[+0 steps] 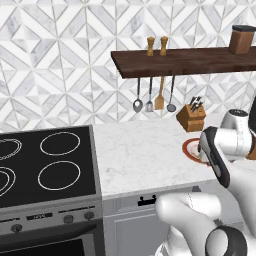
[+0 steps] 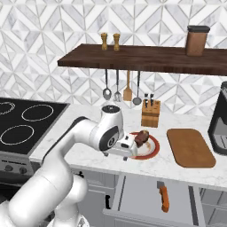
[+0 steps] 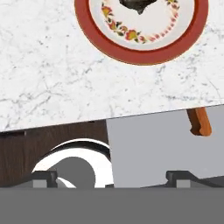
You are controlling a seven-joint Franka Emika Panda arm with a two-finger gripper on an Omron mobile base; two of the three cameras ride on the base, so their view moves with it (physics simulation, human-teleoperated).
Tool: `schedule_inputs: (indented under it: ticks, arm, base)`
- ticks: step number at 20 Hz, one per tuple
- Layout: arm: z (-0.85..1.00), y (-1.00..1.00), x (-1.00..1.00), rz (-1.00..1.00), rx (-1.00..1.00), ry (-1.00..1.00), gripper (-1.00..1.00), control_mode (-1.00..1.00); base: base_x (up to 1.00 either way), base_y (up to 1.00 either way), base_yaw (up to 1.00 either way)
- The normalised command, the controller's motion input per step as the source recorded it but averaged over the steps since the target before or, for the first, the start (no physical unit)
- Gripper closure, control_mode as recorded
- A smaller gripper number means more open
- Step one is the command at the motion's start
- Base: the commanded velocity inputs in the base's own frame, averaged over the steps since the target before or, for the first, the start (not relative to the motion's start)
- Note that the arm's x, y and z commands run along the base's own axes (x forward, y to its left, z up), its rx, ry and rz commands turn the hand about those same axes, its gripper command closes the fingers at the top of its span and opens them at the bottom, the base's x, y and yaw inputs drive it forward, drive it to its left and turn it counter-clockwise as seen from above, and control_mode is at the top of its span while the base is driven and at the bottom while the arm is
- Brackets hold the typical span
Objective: Pick up the knife from the drawer and place it on the cutting board. Then place the meat from the plate to the cutting board.
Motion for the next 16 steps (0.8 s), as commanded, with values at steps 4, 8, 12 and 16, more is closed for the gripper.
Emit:
schedule_inputs:
  ticks: [4, 8, 12, 16]
  arm:
    - [-0.82, -0.99, -0.13, -0.10, 0.03, 0.13, -1.00, -1.00]
    - [-0.80, -0.83, -0.10, -0.07, 0.01, 0.14, -1.00, -1.00]
    - [-0.26, -0.81, -0.30, -0.09, 0.09, 0.06, -1.00, -1.00]
    - [-0.35, -0.76, -0.40, -0.03, 0.12, 0.01, -1.00, -1.00]
  base:
    - [0.00, 0.00, 0.00]
    - [0.00, 0.00, 0.00]
    - [0.00, 0.00, 0.00]
    - [0.00, 0.00, 0.00]
